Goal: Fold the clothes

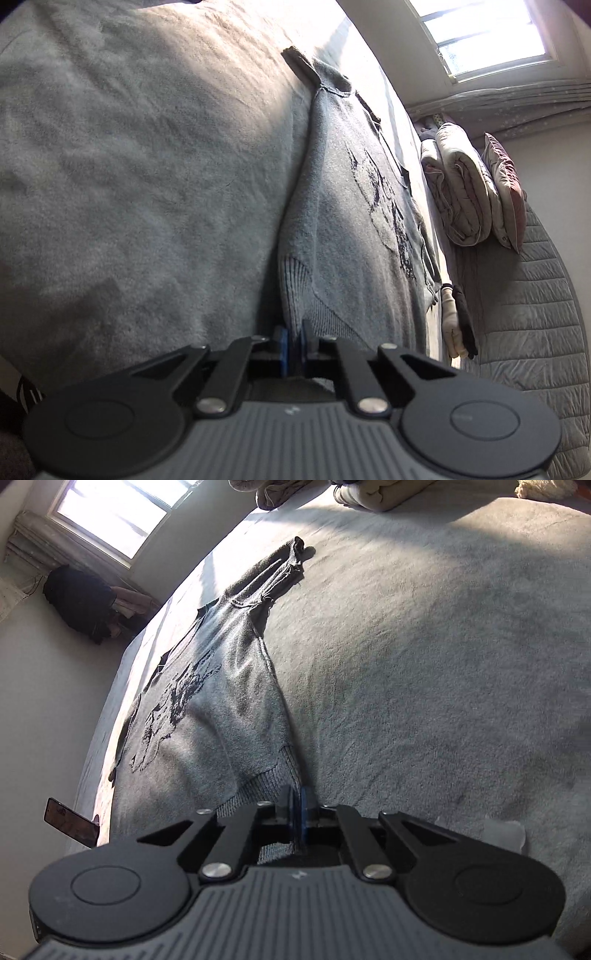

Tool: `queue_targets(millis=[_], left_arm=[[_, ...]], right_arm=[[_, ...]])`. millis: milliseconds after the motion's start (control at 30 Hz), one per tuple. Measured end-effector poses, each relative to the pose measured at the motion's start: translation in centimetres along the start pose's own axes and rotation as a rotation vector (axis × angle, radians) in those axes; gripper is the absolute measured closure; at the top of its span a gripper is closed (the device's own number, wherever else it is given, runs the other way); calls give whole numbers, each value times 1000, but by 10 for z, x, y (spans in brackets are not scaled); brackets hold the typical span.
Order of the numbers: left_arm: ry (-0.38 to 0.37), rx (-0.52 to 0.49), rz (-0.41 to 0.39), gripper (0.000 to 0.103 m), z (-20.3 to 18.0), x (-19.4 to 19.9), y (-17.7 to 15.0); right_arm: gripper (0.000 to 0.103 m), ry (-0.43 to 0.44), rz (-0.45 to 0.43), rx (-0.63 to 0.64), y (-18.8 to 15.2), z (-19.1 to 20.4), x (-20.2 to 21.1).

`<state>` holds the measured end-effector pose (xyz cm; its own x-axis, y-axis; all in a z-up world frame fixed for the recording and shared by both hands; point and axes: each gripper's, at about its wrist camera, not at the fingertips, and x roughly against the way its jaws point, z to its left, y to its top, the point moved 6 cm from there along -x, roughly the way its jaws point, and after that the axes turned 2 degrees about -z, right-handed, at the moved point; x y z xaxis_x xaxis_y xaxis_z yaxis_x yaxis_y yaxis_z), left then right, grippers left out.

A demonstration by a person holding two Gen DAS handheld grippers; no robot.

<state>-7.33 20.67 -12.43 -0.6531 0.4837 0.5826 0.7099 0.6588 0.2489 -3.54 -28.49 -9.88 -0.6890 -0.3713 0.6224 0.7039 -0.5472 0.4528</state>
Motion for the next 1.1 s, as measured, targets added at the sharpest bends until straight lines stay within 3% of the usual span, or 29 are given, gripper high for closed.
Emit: queue_targets(millis=[167, 367, 500, 600, 733, 800, 1100], left_arm=[[-24, -40, -76, 98, -10, 31, 6], [79, -149, -75, 98, -8, 35, 3], [126, -170, -43, 98, 8, 24, 0], [118, -159, -43, 97, 13, 22, -1], [98, -142, -40, 97, 17, 23, 0], [92, -135, -39, 97, 19, 23, 0], [81, -125, -42, 97, 22, 19, -1]], right_arm=[[100, 17, -58, 71, 7, 16, 34], [103, -92, -45, 195, -2, 23, 45], [102, -84, -11, 182, -10, 6, 35], [89, -44, 15, 115, -16, 0, 28], [84, 7, 45, 59, -19, 3, 16], [55, 24, 42, 40, -19, 7, 11], [53, 28, 49, 82, -29, 29, -21]])
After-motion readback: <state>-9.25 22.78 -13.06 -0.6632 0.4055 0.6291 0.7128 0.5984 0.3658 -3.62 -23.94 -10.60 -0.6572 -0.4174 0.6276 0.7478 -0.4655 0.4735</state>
